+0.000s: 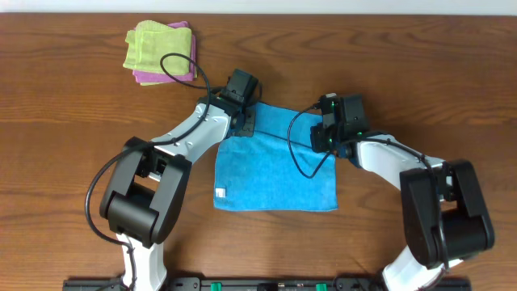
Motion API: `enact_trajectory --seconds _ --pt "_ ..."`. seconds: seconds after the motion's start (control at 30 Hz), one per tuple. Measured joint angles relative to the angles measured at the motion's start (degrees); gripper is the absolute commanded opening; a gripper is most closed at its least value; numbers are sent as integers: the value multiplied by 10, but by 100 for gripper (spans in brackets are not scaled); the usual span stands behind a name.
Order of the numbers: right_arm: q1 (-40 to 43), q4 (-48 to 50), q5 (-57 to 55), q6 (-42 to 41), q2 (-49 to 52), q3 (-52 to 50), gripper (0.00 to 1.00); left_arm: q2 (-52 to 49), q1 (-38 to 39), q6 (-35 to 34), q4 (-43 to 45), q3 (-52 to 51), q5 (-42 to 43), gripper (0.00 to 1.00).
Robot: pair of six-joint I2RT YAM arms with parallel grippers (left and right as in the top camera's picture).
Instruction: Fold the cloth
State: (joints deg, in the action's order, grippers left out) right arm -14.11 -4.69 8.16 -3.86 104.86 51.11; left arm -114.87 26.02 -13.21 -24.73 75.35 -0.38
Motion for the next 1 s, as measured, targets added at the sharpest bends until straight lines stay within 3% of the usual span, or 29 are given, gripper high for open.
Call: enact_trajectory --seconds 0.27,0.33,0.37,0.43,0.47,0.57,0.7,0.77,0.8,0.87,1.0 --pt "-8 -11 -37 1 2 7 1 0 0 0 11 0 -47 6" --pt "-9 -17 -40 1 4 11 1 0 2 0 12 2 -69 10" --pt "-9 -21 -41 1 5 13 1 0 3 1 12 6 -80 16" --pt "-9 -24 -42 2 6 15 1 0 4 3 12 15 -104 53" --pt "-9 -26 -42 2 7 17 1 0 3 3 12 20 -113 62" --pt "-9 -28 -44 2 8 18 1 0 0 1 12 32 -136 54" --pt "-9 -29 -45 2 9 20 1 0 -1 7 14 37 -164 52" --pt "-9 -29 -46 2 9 20 1 0 -1 6 12 37 -167 38" --pt "-9 -28 -46 2 9 20 1 0 -1 7 10 37 -164 38" --pt "-9 -29 -46 2 9 20 1 0 -1 12 -1 37 -137 41" --pt "-9 -29 -46 2 9 20 1 0 -1 14 -34 38 -65 56"
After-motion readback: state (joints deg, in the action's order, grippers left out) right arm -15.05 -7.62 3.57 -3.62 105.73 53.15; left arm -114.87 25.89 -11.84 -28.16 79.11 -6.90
